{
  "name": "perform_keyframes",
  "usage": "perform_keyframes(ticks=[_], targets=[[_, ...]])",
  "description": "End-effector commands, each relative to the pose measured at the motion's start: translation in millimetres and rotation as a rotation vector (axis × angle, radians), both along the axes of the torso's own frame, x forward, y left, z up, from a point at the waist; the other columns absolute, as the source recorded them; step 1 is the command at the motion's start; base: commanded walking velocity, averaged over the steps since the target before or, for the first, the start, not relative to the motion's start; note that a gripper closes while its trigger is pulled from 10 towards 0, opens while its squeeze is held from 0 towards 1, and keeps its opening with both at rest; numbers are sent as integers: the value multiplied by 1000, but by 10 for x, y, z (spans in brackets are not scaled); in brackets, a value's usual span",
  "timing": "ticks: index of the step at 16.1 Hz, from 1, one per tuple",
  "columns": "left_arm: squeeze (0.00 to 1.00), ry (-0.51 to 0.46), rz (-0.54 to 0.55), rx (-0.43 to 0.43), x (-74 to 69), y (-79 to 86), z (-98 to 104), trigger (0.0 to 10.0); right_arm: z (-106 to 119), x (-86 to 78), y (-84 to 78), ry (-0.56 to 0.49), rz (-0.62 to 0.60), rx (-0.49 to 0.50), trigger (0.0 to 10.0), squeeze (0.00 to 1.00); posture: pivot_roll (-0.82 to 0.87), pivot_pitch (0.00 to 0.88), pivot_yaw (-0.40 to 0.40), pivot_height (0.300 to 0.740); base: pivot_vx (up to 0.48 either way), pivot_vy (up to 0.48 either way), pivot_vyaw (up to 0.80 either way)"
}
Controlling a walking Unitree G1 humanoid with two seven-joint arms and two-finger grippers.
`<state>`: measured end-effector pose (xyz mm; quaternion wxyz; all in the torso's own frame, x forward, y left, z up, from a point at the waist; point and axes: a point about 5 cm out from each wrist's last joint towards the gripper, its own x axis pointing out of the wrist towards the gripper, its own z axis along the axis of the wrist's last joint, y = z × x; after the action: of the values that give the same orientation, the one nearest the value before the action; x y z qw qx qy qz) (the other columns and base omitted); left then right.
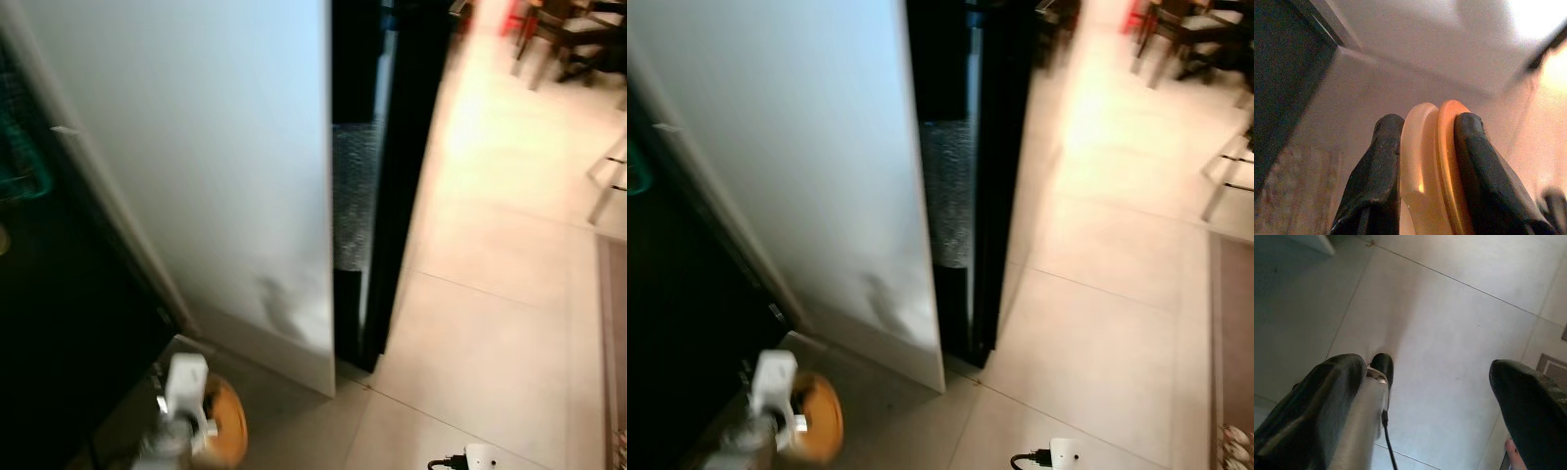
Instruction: Restocking fridge
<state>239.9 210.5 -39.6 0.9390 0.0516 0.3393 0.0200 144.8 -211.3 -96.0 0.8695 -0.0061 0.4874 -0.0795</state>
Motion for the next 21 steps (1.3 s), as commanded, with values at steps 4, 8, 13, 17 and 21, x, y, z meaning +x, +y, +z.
perform_keyframes(ticks=[4,8,13,17,21], targets=[[0,116,141,-31,-254,108,-194,10000,18,19,-51,-18,-38,3,10000,0,-112,0,65,740,0,0,0],[0,171,159,-58,-437,139,-301,10000,13,-4,-61,-17,-35,1,10000,0,-132,0,69,740,0,0,0],[0,196,218,-72,-558,232,-347,10000,0,-42,-48,-25,-49,15,10000,0,-104,0,67,740,266,0,0],[0,216,213,-83,-614,192,-385,10000,12,-26,-53,-50,-59,34,10000,0,-93,0,58,740,265,0,0],[0,237,229,-87,-711,260,-413,10000,14,-27,-56,-58,-70,41,10000,0,-100,0,55,740,257,0,-391]])
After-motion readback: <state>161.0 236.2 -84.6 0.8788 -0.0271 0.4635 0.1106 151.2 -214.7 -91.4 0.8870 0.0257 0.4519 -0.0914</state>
